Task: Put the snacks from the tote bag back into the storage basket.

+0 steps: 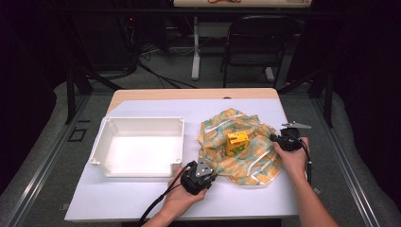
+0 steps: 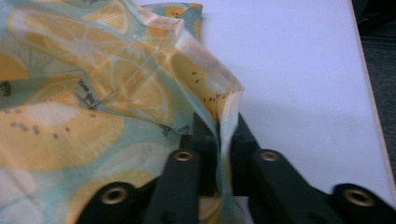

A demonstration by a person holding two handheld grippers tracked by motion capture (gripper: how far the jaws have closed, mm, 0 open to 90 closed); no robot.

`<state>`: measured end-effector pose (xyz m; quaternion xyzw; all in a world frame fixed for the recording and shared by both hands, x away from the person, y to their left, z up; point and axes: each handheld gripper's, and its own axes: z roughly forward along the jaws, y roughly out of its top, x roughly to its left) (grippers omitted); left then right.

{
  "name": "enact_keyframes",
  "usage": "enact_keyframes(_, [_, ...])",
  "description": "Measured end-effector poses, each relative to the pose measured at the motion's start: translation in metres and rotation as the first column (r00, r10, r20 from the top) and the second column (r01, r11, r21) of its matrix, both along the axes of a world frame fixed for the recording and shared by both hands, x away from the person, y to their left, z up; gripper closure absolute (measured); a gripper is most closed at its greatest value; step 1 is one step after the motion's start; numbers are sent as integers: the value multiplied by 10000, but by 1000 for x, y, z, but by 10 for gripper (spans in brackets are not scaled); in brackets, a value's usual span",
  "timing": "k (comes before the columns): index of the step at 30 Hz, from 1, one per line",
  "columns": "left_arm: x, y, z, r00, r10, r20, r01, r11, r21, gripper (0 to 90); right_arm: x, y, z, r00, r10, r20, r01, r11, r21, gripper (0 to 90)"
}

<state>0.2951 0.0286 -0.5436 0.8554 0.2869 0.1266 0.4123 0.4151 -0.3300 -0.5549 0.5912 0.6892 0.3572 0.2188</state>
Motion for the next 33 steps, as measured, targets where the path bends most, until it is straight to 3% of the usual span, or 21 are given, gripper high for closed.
enact_keyframes(1, [0,0,0,10000,0,0,0,10000,0,603,0,0,0,10000,0,0,0,10000,0,769])
enact_keyframes(2, [-1,4,7,9999,102,22,-101,9995,-311,544,-4,-1,5,9994,-30,344,25,9999,140,617])
enact_keyframes(5, [-3,14,28,9978,380,545,-324,9945,-999,475,-10,-2,17,9965,-103,830,69,9992,400,488])
enact_keyframes(6, [-3,14,28,9978,380,545,-324,9945,-999,453,-10,-2,17,9965,-103,830,69,9992,400,488])
enact_keyframes(8, [-2,18,39,9953,550,797,-451,9917,-1206,430,-20,-4,31,9921,-16,1256,-50,9986,523,395])
enact_keyframes(11, [5,23,56,9869,1138,1146,-954,9833,-1552,402,-29,-6,43,9877,63,1560,-168,9977,662,351])
enact_keyframes(12, [5,23,56,9869,1138,1146,-954,9833,-1552,391,-33,-5,47,9858,65,1677,-195,9969,757,345])
enact_keyframes(14, [12,23,62,9783,1729,1137,-1537,9750,-1603,381,-39,-3,54,9812,209,1919,-363,9964,772,338])
enact_keyframes(16, [22,23,65,9674,2300,1061,-2095,9620,-1753,372,-46,1,62,9762,432,2125,-589,9960,679,322])
enact_keyframes(17, [31,23,66,9584,2633,1102,-2376,9498,-2034,374,-49,5,65,9733,558,2225,-718,9953,645,304])
enact_keyframes(18, [35,21,65,9532,2808,1122,-2528,9435,-2143,375,-52,9,68,9703,624,2339,-801,9946,667,282])
enact_keyframes(19, [35,21,65,9532,2808,1122,-2528,9435,-2143,378,-52,9,68,9703,624,2339,-801,9946,667,282])
enact_keyframes(20, [40,19,64,9499,2961,996,-2686,9369,-2239,378,-54,14,70,9683,749,2383,-923,9938,627,265])
enact_keyframes(21, [43,17,63,9488,3014,951,-2745,9351,-2243,379,-56,20,73,9656,980,2409,-1180,9905,700,246])
enact_keyframes(22, [50,11,59,9437,3209,805,-3005,9332,-1973,381,-57,30,75,9634,1362,2310,-1560,9853,700,221])
enact_keyframes(27, [59,0,51,9329,3568,495,-3467,9267,-1452,481,-57,46,71,9650,1708,1989,-1856,9809,585,240])
enact_keyframes(28, [60,-3,47,9393,3412,363,-3326,9315,-1472,629,-55,49,63,9712,1693,1675,-1820,9813,633,322])
enact_keyframes(30, [60,-6,45,9412,3361,336,-3287,9343,-1377,724,-55,50,60,9732,1682,1568,-1802,9814,656,360])
enact_keyframes(31, [60,-10,39,9417,3357,223,-3313,9368,-1124,767,-53,51,50,9809,1507,1227,-1590,9854,604,450])
enact_keyframes(32, [60,-10,39,9417,3357,223,-3313,9368,-1124,791,-53,51,50,9809,1507,1227,-1590,9854,604,450])
enact_keyframes(33, [60,-12,35,9430,3326,101,-3299,9385,-1020,821,-52,50,41,9824,1570,1013,-1637,9846,609,550])
